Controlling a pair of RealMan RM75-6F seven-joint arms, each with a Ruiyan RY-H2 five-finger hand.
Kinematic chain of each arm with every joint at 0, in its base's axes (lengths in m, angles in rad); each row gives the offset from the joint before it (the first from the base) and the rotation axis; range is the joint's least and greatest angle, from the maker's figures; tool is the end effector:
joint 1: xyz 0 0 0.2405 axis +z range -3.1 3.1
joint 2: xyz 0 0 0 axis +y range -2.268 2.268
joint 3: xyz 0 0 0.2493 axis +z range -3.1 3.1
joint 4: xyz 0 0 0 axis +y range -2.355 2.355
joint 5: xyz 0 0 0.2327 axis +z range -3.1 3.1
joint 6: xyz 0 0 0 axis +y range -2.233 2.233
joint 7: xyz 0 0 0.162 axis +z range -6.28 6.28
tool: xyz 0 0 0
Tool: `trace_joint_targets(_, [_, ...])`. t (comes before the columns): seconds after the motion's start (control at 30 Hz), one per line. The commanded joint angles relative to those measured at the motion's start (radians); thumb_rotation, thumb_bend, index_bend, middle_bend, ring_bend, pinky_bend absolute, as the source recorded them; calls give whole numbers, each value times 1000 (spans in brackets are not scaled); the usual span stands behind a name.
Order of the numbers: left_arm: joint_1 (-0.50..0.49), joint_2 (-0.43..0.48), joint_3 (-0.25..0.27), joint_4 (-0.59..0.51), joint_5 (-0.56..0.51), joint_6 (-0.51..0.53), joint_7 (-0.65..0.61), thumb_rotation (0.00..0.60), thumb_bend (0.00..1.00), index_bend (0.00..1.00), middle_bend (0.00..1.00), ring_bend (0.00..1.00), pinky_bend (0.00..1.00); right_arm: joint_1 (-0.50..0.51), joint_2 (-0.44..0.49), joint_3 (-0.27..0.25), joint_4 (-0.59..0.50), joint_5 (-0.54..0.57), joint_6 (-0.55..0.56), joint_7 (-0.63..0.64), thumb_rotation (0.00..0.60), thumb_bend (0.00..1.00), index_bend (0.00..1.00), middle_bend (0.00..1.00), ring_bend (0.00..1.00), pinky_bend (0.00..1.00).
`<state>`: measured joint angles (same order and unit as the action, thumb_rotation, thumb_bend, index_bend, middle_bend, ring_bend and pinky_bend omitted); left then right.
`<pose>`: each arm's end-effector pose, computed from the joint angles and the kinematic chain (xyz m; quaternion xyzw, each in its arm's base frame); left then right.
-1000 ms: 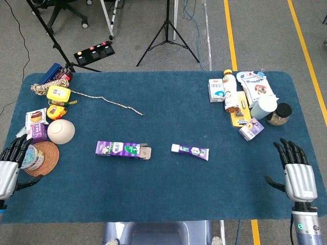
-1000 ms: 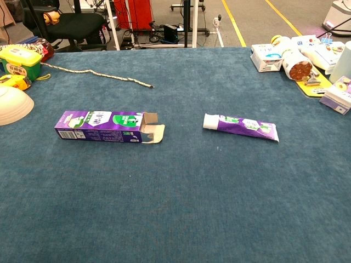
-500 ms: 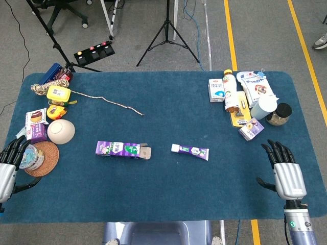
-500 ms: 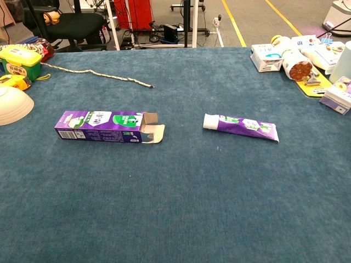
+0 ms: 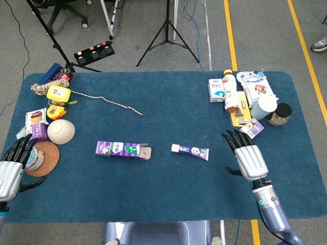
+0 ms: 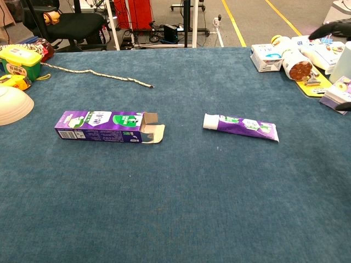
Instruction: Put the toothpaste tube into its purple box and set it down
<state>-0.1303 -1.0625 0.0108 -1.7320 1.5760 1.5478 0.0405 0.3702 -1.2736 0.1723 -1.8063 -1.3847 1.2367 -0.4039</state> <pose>-0.2750 0.1968 0.1377 -0.6199 -0.3636 -0.4223 0.5525 -0.1855 -0.2833 0.0587 0.6836 -0.3352 0.4062 0.5053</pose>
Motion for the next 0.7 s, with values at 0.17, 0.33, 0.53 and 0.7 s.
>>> trace_joint_targets(0.17, [2, 19, -6, -1, -4, -10, -48, 600, 74, 0, 0, 0, 154, 100, -127, 62, -31, 237, -44, -296, 600, 0, 158, 155, 147, 165])
trace_joint_targets(0.33, [-5, 33, -12, 4, -16, -36, -91, 600, 75, 0, 0, 0, 154, 152, -206, 72, 1, 417, -49, -414, 600, 0, 171, 169, 162, 176])
trace_joint_targets(0.53, [-16, 41, -20, 9, -32, -68, -119, 600, 75, 0, 0, 0, 154, 185, -280, 59, 76, 470, -31, -435, 600, 0, 196, 195, 186, 193])
trace_joint_targets(0.7, [-17, 44, -23, 6, -40, -80, -122, 600, 75, 0, 0, 0, 154, 229, -336, 77, 125, 518, -22, -471, 600, 17, 225, 222, 215, 221])
